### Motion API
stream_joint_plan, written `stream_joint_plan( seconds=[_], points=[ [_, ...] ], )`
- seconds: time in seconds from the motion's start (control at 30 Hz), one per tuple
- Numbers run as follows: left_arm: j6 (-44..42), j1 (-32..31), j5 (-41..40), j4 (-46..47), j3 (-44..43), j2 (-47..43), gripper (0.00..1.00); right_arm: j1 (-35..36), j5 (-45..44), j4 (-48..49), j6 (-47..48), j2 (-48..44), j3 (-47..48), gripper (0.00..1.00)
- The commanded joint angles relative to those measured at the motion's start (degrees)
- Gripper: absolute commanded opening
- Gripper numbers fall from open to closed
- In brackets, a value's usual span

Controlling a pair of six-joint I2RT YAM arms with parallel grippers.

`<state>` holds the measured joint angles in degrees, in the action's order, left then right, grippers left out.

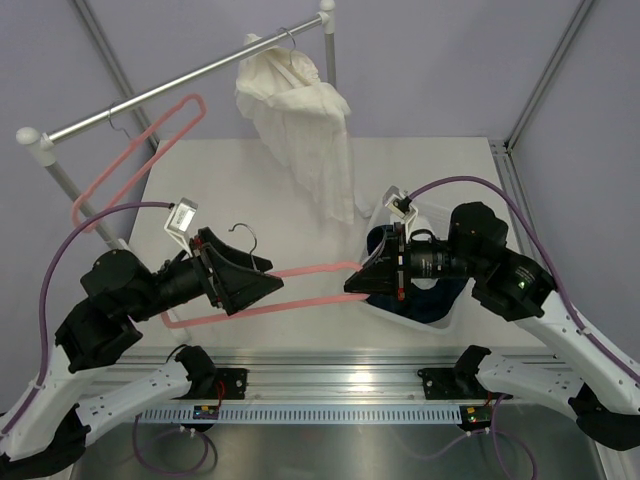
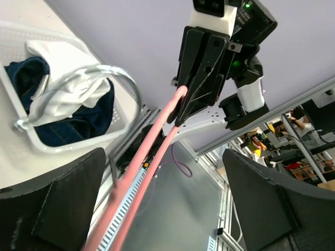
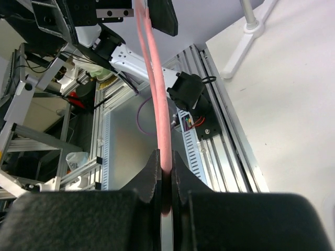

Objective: Remove the skirt from the hanger

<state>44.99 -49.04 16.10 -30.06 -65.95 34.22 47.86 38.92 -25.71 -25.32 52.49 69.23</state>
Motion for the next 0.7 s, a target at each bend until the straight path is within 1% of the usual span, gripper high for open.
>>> stream_joint_plan(
  seconds=[0.0,0.13,0.2,0.27,0.33,0.4,0.43,0.5,0.53,0.6,0.67],
  points=[
    [-1.48,0.17,-2.56,-0.96,-2.78,-0.11,0.99,0.31,-4.81,2.07,0.19,-0.81,2.84,0.00],
    [-3.07,0.08,-3.44,-3.06,-3.57,-0.11,0.99,0.40,-7.62,2.33,-0.78,-2.04,1.70,0.00],
    [-4.38,0.17,-5.10,-4.38,-3.83,-0.73,0.99,0.31,-8.15,2.25,-1.57,-3.61,0.82,0.00],
    [-5.87,0.17,-8.61,-7.28,-4.44,-1.26,0.99,0.40,-9.99,0.85,-1.66,-4.84,0.73,0.00],
    [-6.75,0.17,-12.04,-10.78,-5.76,-2.40,0.99,0.31,-11.83,-2.66,-1.40,-5.55,0.82,0.00],
    [-8.07,0.08,-17.22,-12.73,-6.81,-3.27,0.99,0.31,-12.02,-5.47,-1.13,-7.13,0.38,0.00],
    [-8.43,0.08,-21.24,-14.48,-7.78,-4.06,0.99,0.31,-11.85,-6.27,-1.13,-7.75,0.20,0.00],
    [-9.48,0.08,-24.87,-16.07,-8.84,-4.86,0.99,0.40,-11.67,-9.07,-1.05,-9.59,-0.24,0.00],
    [-9.66,0.17,-28.28,-17.21,-9.28,-5.56,0.99,0.31,-12.11,-10.74,-0.78,-10.03,-0.06,0.00],
    [-10.10,0.08,-31.03,-16.70,-9.11,-6.96,0.99,0.31,-11.67,-14.17,0.35,-10.82,0.37,0.00],
    [-10.54,0.17,-33.49,-14.15,-7.53,-8.99,0.99,0.31,-10.97,-15.32,0.71,-11.35,0.03,0.00]
  ],
)
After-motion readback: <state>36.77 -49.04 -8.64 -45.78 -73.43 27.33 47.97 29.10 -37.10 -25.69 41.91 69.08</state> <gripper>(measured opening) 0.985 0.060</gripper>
